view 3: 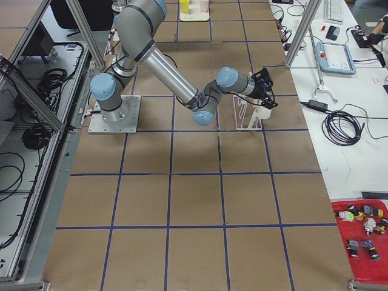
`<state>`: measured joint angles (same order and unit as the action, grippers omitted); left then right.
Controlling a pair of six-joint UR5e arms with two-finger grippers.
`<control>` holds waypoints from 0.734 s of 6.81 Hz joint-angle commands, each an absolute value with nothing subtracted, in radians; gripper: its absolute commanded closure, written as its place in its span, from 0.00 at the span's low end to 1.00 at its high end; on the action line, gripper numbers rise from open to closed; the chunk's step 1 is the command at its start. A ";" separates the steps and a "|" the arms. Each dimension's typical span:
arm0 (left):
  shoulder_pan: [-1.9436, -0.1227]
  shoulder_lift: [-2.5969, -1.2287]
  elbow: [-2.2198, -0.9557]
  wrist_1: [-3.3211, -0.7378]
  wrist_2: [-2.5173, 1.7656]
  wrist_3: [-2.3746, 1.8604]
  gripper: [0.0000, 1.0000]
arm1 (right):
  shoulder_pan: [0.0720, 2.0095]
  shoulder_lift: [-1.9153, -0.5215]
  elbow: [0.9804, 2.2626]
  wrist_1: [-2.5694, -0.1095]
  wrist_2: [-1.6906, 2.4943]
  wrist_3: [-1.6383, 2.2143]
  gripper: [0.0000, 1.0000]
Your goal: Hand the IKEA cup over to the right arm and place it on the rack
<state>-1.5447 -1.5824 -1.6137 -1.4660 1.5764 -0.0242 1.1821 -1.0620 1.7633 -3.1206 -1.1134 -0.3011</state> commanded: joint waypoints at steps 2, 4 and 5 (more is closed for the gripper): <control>-1.546 -1.583 -1.614 -1.465 1.575 -0.021 0.00 | 1.227 -1.164 1.678 -2.753 -1.206 -0.304 0.00; -1.546 -1.586 -1.614 -1.465 1.574 -0.021 0.00 | 1.294 -1.286 1.635 -2.442 -1.368 -0.284 0.00; -1.546 -1.585 -1.614 -1.465 1.575 -0.020 0.00 | 1.331 -1.354 1.634 -2.264 -1.418 -0.252 0.00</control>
